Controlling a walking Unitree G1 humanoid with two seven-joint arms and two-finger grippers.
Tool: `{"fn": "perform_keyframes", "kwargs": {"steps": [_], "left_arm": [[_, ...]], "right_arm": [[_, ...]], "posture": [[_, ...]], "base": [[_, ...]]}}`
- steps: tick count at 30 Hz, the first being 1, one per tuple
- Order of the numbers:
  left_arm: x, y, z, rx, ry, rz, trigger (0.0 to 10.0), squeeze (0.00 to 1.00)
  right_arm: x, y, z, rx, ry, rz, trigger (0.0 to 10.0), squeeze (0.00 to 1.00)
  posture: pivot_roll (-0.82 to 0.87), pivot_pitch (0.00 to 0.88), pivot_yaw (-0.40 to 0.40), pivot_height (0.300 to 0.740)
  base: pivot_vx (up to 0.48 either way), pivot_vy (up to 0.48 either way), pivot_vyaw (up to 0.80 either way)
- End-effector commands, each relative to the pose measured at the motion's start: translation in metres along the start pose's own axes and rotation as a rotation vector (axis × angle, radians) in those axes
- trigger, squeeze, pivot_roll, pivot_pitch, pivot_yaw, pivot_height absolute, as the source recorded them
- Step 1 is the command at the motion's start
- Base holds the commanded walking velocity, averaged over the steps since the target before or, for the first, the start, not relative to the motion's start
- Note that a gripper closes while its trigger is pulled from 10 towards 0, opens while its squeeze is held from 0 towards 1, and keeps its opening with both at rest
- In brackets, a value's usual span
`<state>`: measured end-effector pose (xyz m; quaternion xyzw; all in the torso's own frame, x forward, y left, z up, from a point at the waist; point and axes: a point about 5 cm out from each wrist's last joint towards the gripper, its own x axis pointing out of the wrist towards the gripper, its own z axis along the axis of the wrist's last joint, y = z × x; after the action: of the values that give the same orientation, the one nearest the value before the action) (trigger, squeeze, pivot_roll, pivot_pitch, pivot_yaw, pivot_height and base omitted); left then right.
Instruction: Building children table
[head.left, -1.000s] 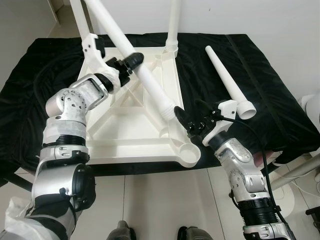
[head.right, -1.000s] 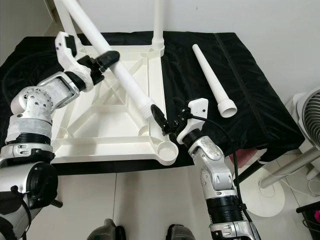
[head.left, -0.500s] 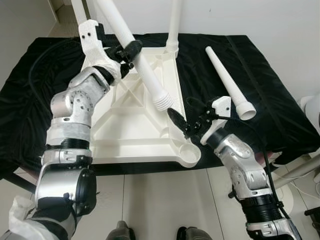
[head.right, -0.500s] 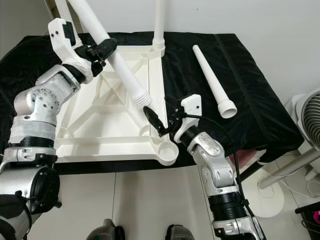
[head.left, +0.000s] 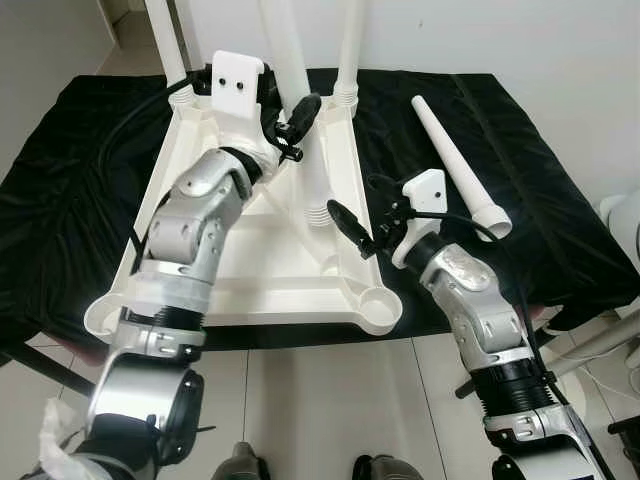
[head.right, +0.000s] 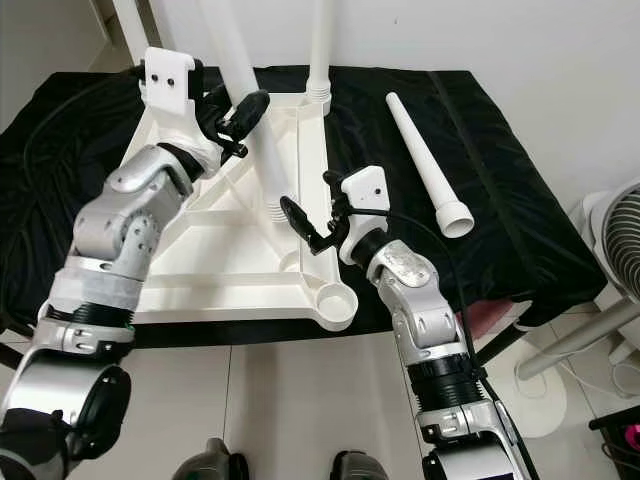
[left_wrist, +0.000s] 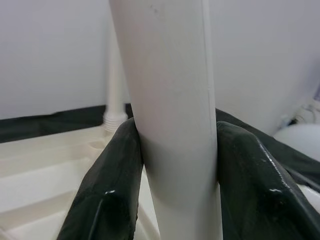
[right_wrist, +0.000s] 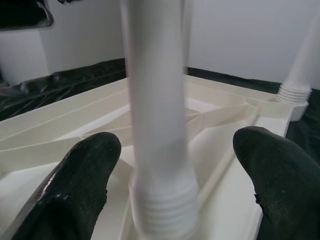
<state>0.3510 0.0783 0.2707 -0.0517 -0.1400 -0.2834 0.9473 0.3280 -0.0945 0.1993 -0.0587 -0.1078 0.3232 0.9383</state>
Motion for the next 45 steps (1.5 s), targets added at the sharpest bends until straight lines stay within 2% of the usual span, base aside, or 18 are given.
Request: {"fn": "perform_keyframes", "kwargs": {"steps": [1,14,30,31,32,35,36,37,38,39,45], "left_arm": [[0.001,-0.006,0.005,0.033,-0.028,-0.017,10.0,0.0],[0.002,-0.041,0.002,0.049,-0.052,-0.087,10.0,0.0],[0.002,-0.049,0.006,0.055,-0.066,-0.11,10.0,0.0],[0.003,-0.049,0.006,0.055,-0.067,-0.109,10.0,0.0],[0.003,-0.05,0.006,0.058,-0.068,-0.112,10.0,0.0],[0.003,-0.05,0.007,0.058,-0.069,-0.113,10.0,0.0],[0.003,-0.05,0.007,0.058,-0.07,-0.114,10.0,0.0],[0.003,-0.05,0.007,0.058,-0.07,-0.115,10.0,0.0],[0.003,-0.05,0.007,0.058,-0.07,-0.115,10.0,0.0],[0.003,-0.051,0.007,0.061,-0.07,-0.12,10.0,0.0],[0.003,-0.054,0.006,0.07,-0.065,-0.131,10.0,0.0]], "right_arm": [[0.004,0.007,-0.003,-0.012,0.015,0.024,10.0,0.0],[0.026,0.01,-0.009,-0.055,0.051,0.028,10.0,0.0],[0.032,0.001,-0.013,-0.039,0.077,-0.041,10.0,0.0],[0.033,0.001,-0.014,-0.029,0.078,-0.043,4.0,0.0],[0.033,0.0,-0.015,-0.014,0.089,-0.057,4.9,0.0],[0.034,-0.002,-0.017,-0.007,0.097,-0.077,4.7,0.0],[0.034,-0.003,-0.017,-0.007,0.097,-0.08,3.6,0.0],[0.034,-0.003,-0.017,-0.008,0.095,-0.081,1.7,0.0],[0.034,-0.003,-0.017,-0.008,0.095,-0.081,1.7,0.0],[0.034,-0.002,-0.016,-0.008,0.087,-0.069,0.0,0.0],[0.036,-0.003,-0.014,-0.021,0.076,-0.077,0.0,0.0]], "posture": [[-0.02,0.038,0.013,0.74],[-0.01,0.047,0.01,0.74],[-0.02,0.047,0.017,0.74],[-0.02,0.047,0.017,0.74],[-0.02,0.047,0.017,0.74],[-0.02,0.046,0.019,0.74],[-0.02,0.044,0.019,0.74],[-0.02,0.044,0.019,0.74],[-0.02,0.044,0.019,0.74],[-0.02,0.045,0.018,0.74],[-0.02,0.043,0.017,0.74]], "base": [[0.0,0.0,0.0],[0.0,0.0,0.0],[0.0,0.0,0.0],[0.0,0.0,0.0],[0.0,0.0,0.0],[0.0,0.0,0.0],[0.0,0.0,0.0],[0.0,0.0,0.0],[0.0,0.0,0.0],[0.0,0.0,0.0],[0.0,0.0,0.0]]}}
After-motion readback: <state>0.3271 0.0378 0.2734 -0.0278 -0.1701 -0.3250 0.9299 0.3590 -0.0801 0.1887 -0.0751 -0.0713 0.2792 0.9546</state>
